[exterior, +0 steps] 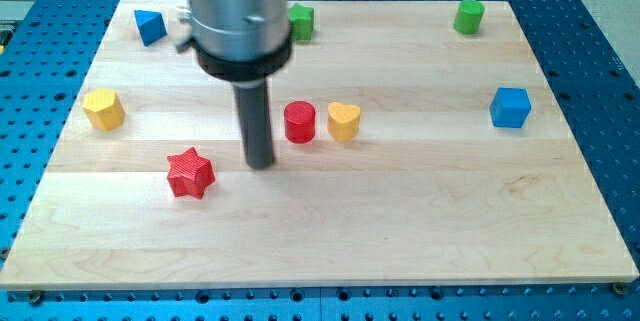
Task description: Move the red circle to the bottom right side of the board
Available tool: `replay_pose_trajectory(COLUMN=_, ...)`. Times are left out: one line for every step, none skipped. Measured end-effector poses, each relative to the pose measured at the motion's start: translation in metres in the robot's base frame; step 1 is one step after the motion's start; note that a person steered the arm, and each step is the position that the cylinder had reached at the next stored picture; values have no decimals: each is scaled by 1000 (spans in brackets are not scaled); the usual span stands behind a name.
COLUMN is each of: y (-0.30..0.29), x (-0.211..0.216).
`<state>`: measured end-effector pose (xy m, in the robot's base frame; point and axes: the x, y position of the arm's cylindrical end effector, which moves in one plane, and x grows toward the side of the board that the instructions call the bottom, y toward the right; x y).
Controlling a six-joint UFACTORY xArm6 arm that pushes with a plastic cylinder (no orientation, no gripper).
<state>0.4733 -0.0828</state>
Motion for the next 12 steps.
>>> replay_pose_trajectory(y=9, x=-49)
replay_pose_trajectory(y=47, x=-32)
replay_pose_trajectory(y=113, x=33)
replay_pose_trajectory(y=173, x=61)
replay_pose_trajectory(y=125, x=45)
replay_pose_trajectory(y=131, x=4)
replay_pose_trajectory(y=187, x=15)
replay_pose_trajectory(y=262, x=66)
replay_pose_trajectory(y=306, x=87)
replay_pose_trajectory(y=247, x=88)
replay_pose_trajectory(y=199, x=88)
replay_pose_trajectory(y=157, x=94)
